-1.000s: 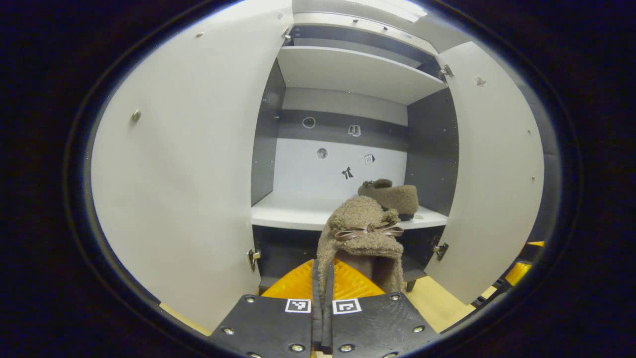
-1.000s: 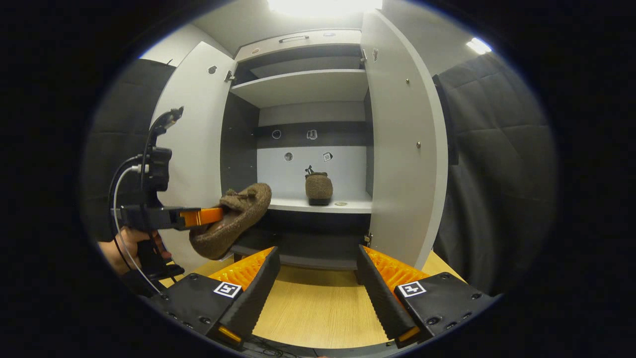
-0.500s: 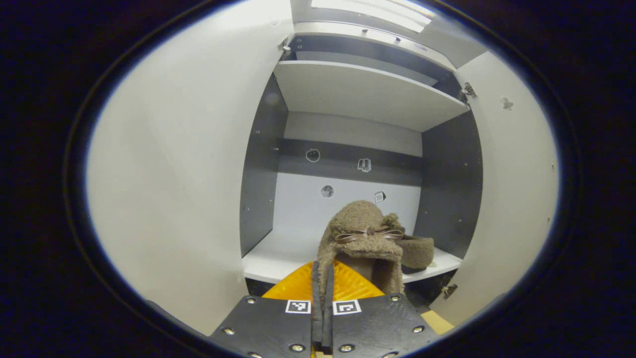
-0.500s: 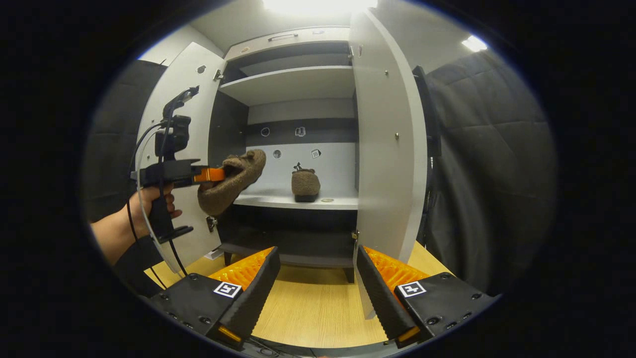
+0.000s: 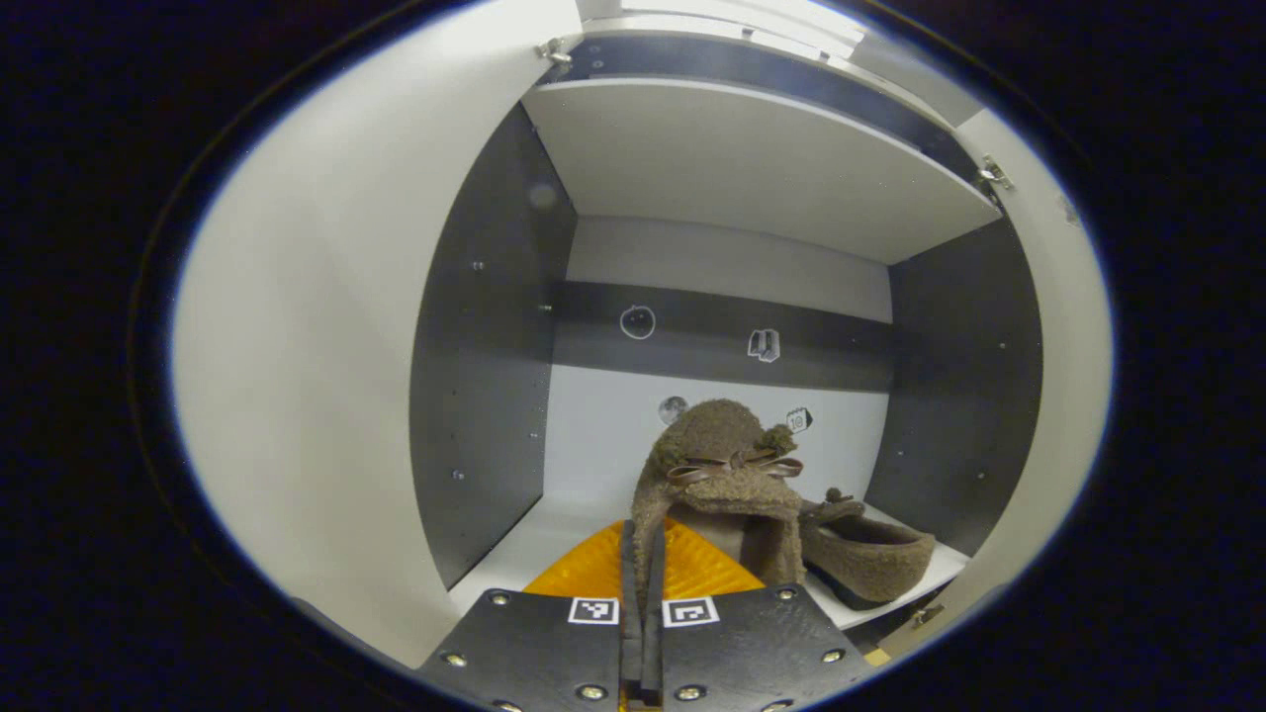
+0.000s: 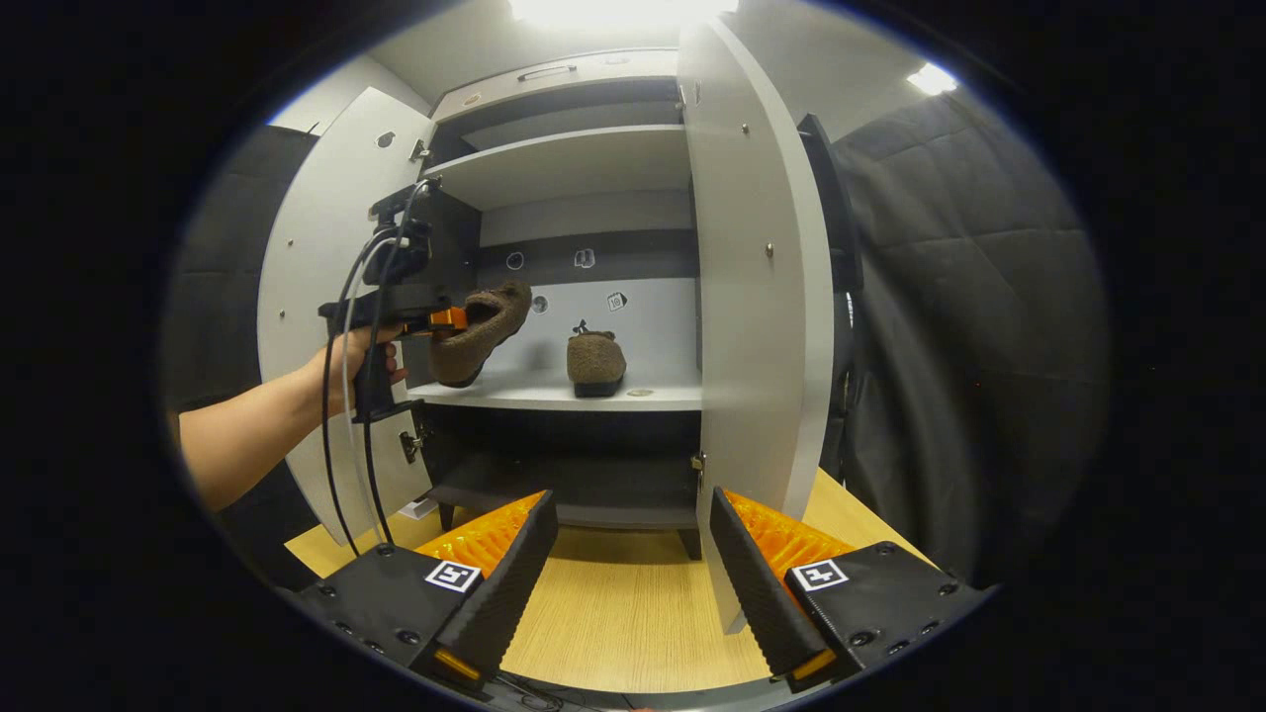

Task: Grab one shoe with the right hand and put it into the shoe cabinet, grab the other shoe with the left hand and put it into the shoe cabinet; then close the right door with the right hand and the left door with the left hand.

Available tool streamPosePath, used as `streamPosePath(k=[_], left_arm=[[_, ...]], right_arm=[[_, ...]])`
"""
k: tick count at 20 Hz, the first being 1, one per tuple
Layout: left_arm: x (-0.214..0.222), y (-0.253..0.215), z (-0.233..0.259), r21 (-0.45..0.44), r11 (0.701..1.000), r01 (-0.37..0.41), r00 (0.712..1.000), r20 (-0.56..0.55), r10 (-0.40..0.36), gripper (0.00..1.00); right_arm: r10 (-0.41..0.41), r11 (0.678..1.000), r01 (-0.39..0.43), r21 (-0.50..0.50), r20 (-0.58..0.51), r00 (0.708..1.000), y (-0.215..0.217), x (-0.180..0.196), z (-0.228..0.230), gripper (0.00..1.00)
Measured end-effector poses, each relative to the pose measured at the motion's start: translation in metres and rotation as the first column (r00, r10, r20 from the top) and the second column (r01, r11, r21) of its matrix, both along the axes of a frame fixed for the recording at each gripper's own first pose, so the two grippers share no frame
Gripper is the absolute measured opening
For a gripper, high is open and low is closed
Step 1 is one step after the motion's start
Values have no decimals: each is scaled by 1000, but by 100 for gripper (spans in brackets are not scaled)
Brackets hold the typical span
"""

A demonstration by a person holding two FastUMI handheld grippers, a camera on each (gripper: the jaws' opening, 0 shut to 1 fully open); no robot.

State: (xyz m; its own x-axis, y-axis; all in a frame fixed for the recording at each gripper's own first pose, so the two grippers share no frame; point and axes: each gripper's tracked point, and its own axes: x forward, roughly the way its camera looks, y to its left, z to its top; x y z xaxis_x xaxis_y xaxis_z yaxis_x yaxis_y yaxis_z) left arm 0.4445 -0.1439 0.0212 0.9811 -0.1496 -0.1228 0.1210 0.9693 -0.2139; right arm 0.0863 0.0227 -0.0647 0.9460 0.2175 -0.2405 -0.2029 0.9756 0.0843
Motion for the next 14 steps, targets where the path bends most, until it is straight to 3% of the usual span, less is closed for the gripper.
streamPosePath(k=[4, 7, 10, 13, 14], left_arm=[[36, 1, -36, 26, 999, -37, 995, -93, 39, 1], [47, 4, -40, 79, 996, -46, 995, -90, 53, 1], [42, -3, -28, 99, 995, -4, 998, -58, 10, 7], [26, -14, -8, 119, 991, 54, 999, -6, -54, 98], [16, -14, -2, 139, 989, 54, 998, 14, -56, 95]], right_arm=[[-16, 1000, 16, 6, -8, 1000, -6, 3, -3, 98], [-34, 999, 34, 10, -5, 999, -12, 6, -2, 98], [-47, 999, 47, 13, -7, 999, -15, 8, -1, 98], [-49, 999, 48, 20, 13, 999, -13, 10, 8, 97], [-47, 999, 47, 17, 24, 999, -11, 10, 12, 97]])
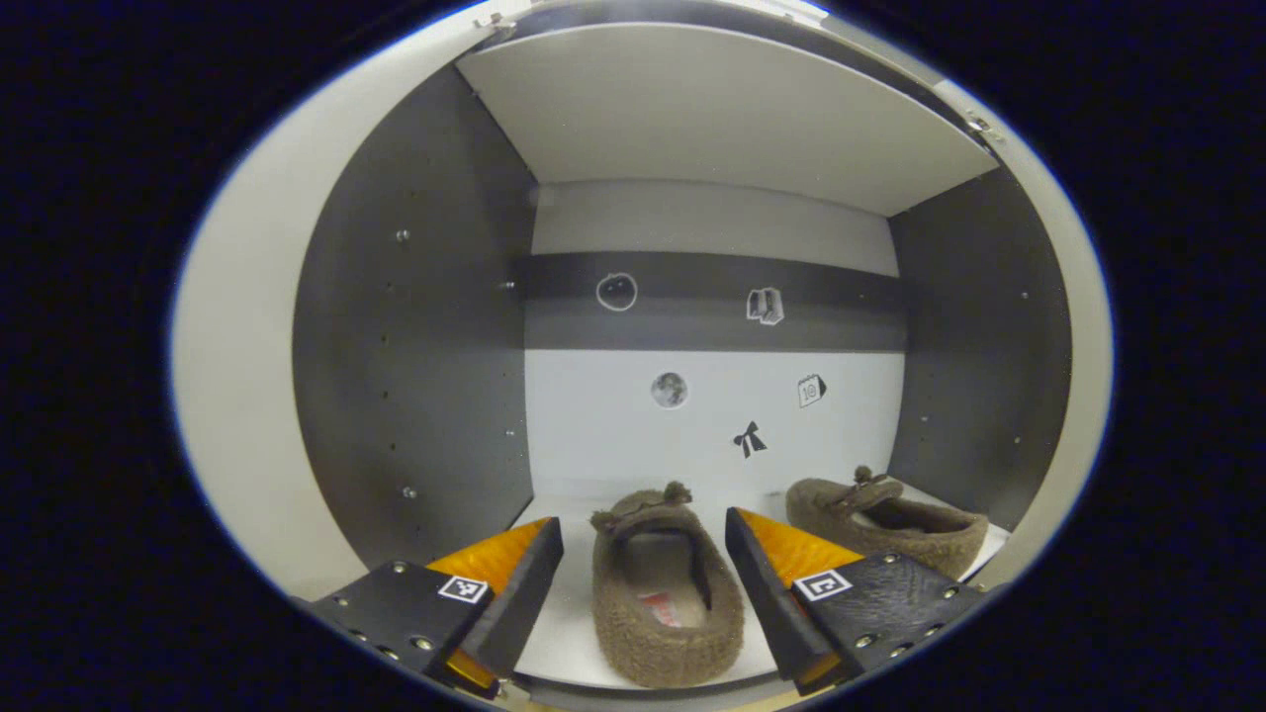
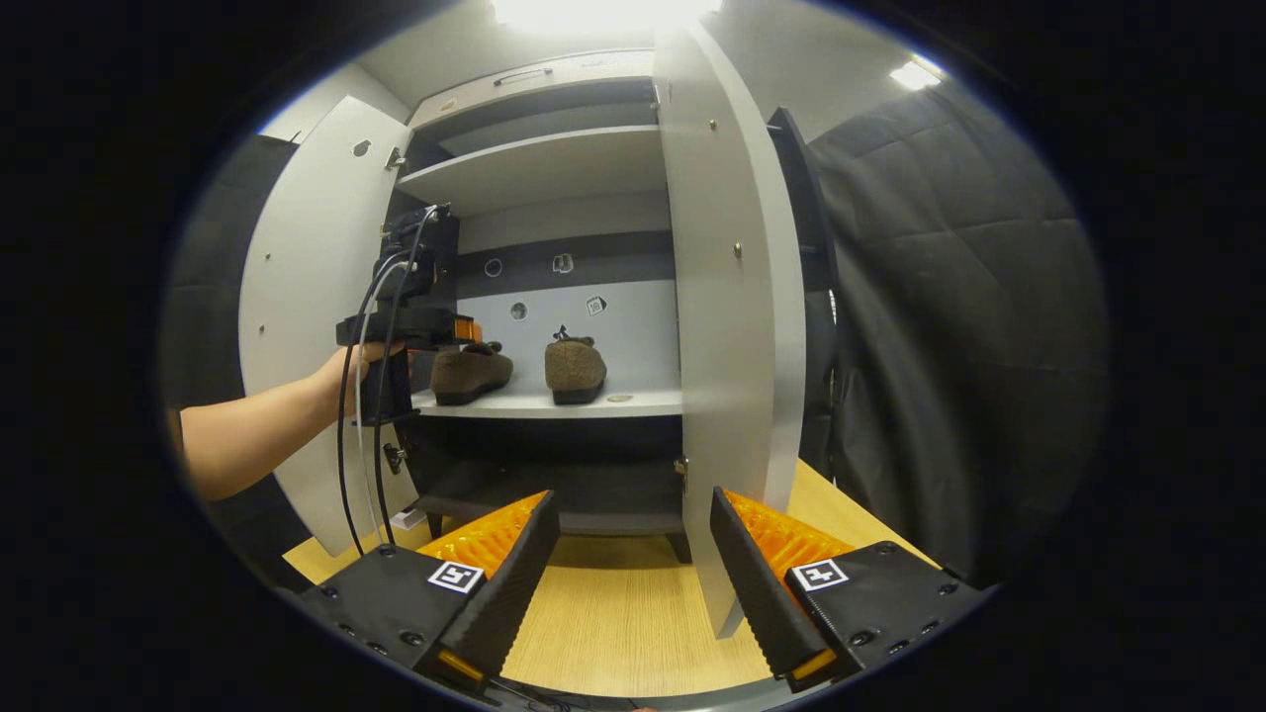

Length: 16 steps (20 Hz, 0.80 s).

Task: Grab one shoe with the right hand and put it into the shoe cabinet, grab the other shoe with the left hand and put it into the shoe cabinet; then close the right door with the right hand and the left door with the left hand.

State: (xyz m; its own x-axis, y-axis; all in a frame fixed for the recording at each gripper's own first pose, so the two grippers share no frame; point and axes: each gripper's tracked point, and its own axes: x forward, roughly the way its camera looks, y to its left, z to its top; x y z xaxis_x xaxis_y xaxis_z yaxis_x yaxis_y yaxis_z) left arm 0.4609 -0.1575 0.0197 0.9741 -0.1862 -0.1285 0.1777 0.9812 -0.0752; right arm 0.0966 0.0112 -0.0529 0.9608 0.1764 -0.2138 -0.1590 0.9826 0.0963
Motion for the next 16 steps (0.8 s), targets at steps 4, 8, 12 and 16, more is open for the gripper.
streamPosePath(k=[4, 8, 12, 16], left_arm=[[-57, 3, 21, 12, 1000, 27, 998, 56, -27, 100], [-113, 20, 39, -3, 999, 42, 995, 86, -41, 100], [-158, 45, 49, -21, 999, 34, 995, 93, -32, 100], [-193, 61, 52, 2, 1000, 19, 993, 116, -19, 100]], right_arm=[[9, 1000, -9, 4, 35, 999, 8, -1, 15, 98], [18, 1000, -20, 21, 60, 998, 16, -6, 30, 97], [38, 999, -40, 14, 100, 994, 26, -15, 46, 97], [65, 998, -66, 2, 112, 992, 34, -27, 53, 97]])
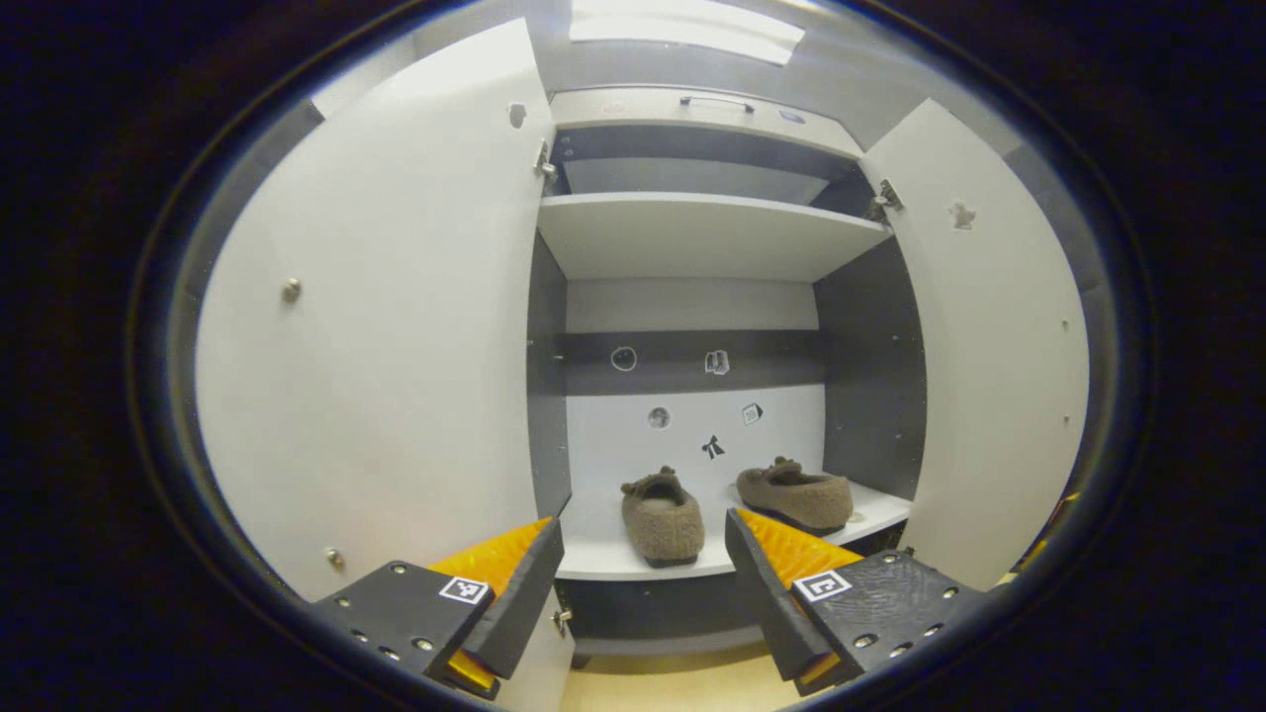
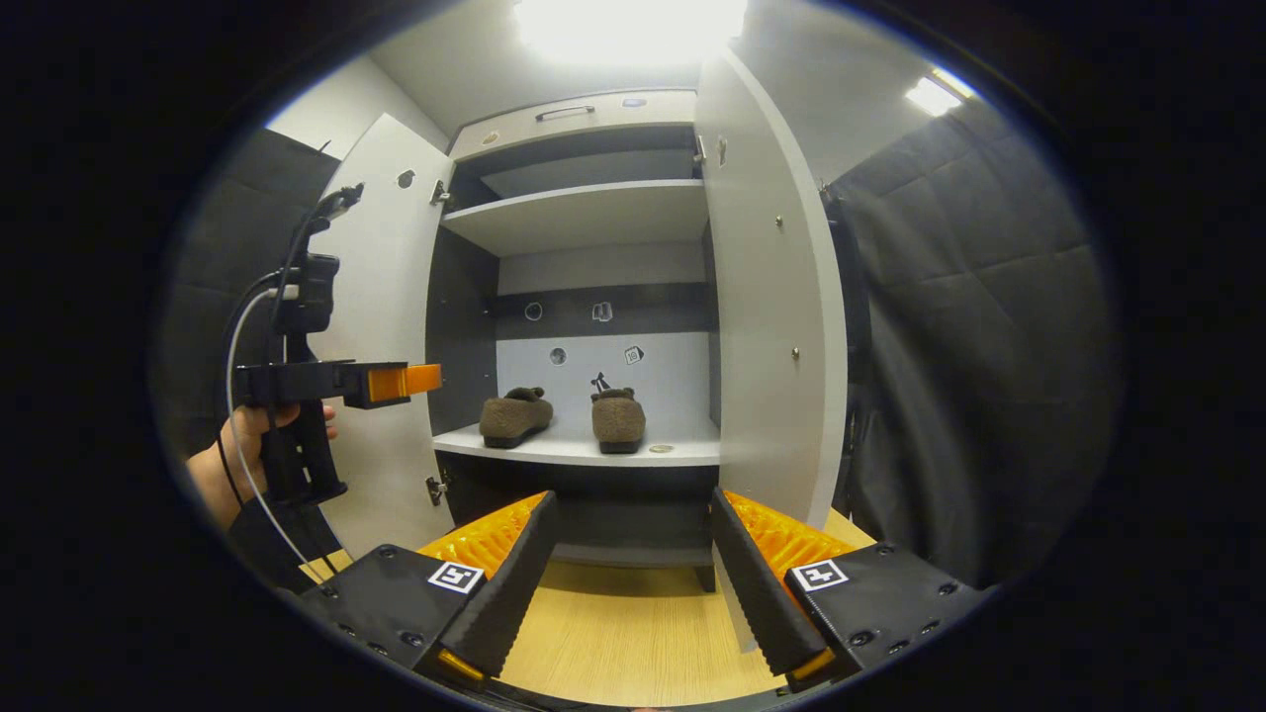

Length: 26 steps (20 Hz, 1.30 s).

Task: Grab one shoe with the right hand and put it into the shoe cabinet, grab the other shoe with the left hand and put it into the shoe cabinet; then close the right door with the right hand and the left door with the left hand.

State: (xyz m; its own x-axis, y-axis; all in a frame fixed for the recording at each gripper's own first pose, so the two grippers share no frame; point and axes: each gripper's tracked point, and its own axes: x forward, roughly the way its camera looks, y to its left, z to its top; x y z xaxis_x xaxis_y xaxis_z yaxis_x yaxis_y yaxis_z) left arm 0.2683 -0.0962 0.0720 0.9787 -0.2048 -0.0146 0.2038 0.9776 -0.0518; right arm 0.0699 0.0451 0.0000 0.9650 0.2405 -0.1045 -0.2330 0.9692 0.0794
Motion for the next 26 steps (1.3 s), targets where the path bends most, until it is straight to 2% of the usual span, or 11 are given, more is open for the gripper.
streamPosePath(k=[1, 3, 8, 12, 18, 20, 21, 22, 24, 25, 26], left_arm=[[-13, 5, -1, 1, 1000, -1, 1000, 1, 1, 95], [-38, 14, -1, -7, 1000, 2, 1000, 0, -2, 100], [-91, 40, 1, -9, 1000, -24, 1000, 4, 24, 95], [-121, 53, -7, -26, 999, -28, 1000, -15, 28, 95], [-153, 62, -20, 14, 999, -39, 998, -41, 39, 95], [-161, 64, -23, 17, 999, -43, 998, -43, 44, 95], [-164, 67, -25, 18, 999, -46, 998, -47, 47, 100], [-166, 68, -27, 18, 999, -47, 997, -53, 48, 94], [-170, 69, -29, 9, 999, -49, 996, -68, 49, 100], [-172, 70, -29, 2, 999, -50, 996, -70, 50, 100], [-172, 69, -27, -4, 999, -51, 996, -68, 50, 95]], right_arm=[[8, 1000, -8, 1, 6, 1000, 2, -2, 3, 97], [14, 1000, -14, -4, 19, 1000, 4, -5, 8, 97], [29, 999, -29, 13, 19, 999, 6, -7, 17, 97], [32, 999, -32, 12, 26, 999, 6, -9, 21, 97], [43, 999, -43, 7, 20, 999, 3, -18, 20, 97], [28, 1000, -28, -4, 14, 1000, -8, -18, 19, 97], [13, 1000, -13, -8, 11, 1000, -16, -18, 19, 94], [-8, 1000, 8, -12, 8, 1000, -26, -16, 20, 98], [-57, 998, 57, -17, 0, 998, -50, -11, 23, 98], [-78, 997, 77, -18, -9, 997, -61, -9, 25, 98], [-98, 995, 98, -19, -16, 995, -72, -6, 27, 98]])
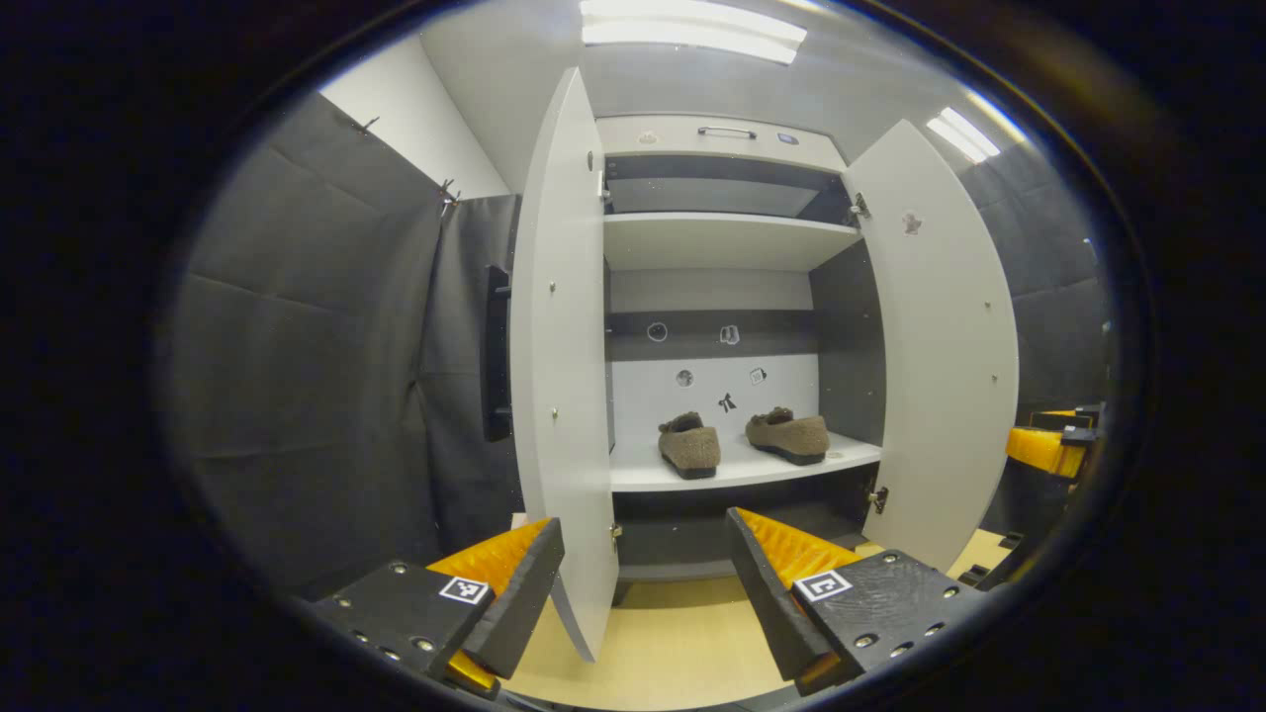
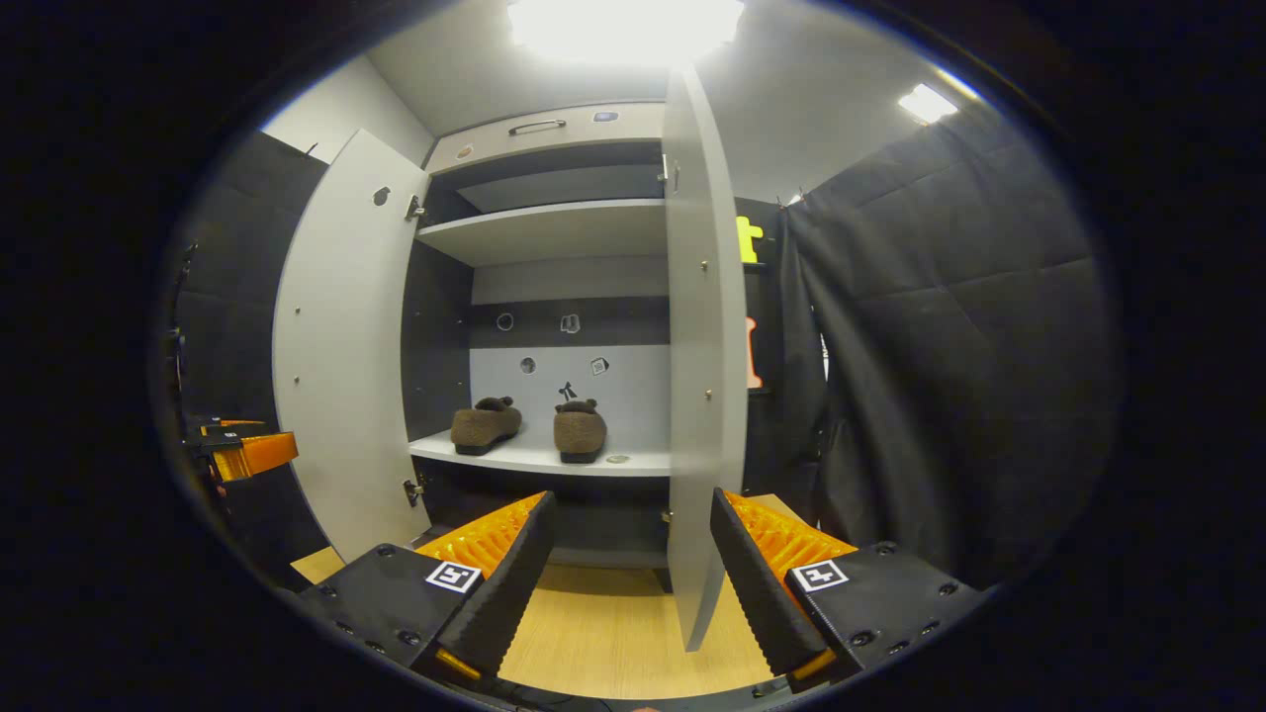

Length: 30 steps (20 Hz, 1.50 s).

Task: Grab one shoe with the right hand and put it into the shoe cabinet, grab the other shoe with the left hand and put it into the shoe cabinet; then close the right door with the right hand and the left door with the left hand.

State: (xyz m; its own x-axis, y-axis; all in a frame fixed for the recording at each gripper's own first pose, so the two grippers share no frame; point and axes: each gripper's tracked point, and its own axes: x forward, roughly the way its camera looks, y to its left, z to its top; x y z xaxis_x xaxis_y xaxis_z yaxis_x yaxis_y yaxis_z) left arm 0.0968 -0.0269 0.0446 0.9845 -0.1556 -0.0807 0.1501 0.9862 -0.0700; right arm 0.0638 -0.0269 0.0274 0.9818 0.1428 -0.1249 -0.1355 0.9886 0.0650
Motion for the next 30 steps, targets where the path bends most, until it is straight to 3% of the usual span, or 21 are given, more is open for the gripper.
streamPosePath(k=[1, 3, 7, 12, 13, 15, 16, 17, 19, 22, 24, 26, 27, 28, 30], left_arm=[[1, -1, 3, -5, 1000, 1, 1000, 4, -1, 100], [1, -2, 3, -8, 1000, 0, 1000, 9, 0, 95], [-2, -2, 2, -3, 1000, 0, 1000, 4, 0, 95], [-6, 7, 4, -2, 1000, -16, 1000, 10, 16, 95], [-7, 9, 4, -1, 1000, -21, 1000, 12, 21, 100], [-8, 15, 4, 3, 1000, -31, 999, 14, 31, 100], [-8, 18, 3, 3, 999, -36, 999, 14, 36, 100], [-9, 22, 2, 2, 999, -45, 999, 11, 45, 95], [-8, 32, 0, -1, 998, -65, 998, 6, 65, 95], [-7, 48, 0, -1, 995, -96, 995, 5, 96, 95], [-6, 59, -2, 2, 994, -113, 994, 3, 113, 95], [-4, 65, -2, 4, 992, -124, 992, -2, 124, 100], [-3, 68, -2, 5, 992, -129, 992, -1, 129, 100], [-2, 70, -1, 4, 991, -133, 991, 1, 133, 100], [1, 73, 0, -3, 991, -137, 991, 3, 137, 100]], right_arm=[[-21, 1000, 21, -1, -4, 1000, -11, 2, 3, 98], [-66, 998, 66, -2, -11, 998, -33, 7, 9, 98], [-164, 986, 164, -12, -14, 986, -77, 17, 22, 98], [-288, 958, 288, -19, 1, 958, -124, 37, 40, 98], [-310, 951, 310, -19, 4, 951, -130, 43, 43, 97], [-352, 935, 353, -26, 17, 936, -140, 55, 50, 96], [-368, 929, 368, -26, 24, 930, -143, 62, 54, 92], [-380, 924, 381, -25, 31, 924, -143, 68, 56, 92], [-398, 916, 399, -34, 35, 917, -142, 77, 56, 92], [-409, 909, 409, -85, 17, 912, -135, 85, 49, 97], [-425, 899, 427, -102, 43, 904, -135, 85, 51, 92], [-417, 903, 419, -97, 41, 908, -124, 82, 52, 96], [-415, 904, 417, -96, 42, 909, -122, 81, 50, 89], [-410, 906, 412, -97, 41, 911, -119, 79, 51, 94], [-401, 911, 402, -89, 39, 915, -110, 78, 51, 89]])
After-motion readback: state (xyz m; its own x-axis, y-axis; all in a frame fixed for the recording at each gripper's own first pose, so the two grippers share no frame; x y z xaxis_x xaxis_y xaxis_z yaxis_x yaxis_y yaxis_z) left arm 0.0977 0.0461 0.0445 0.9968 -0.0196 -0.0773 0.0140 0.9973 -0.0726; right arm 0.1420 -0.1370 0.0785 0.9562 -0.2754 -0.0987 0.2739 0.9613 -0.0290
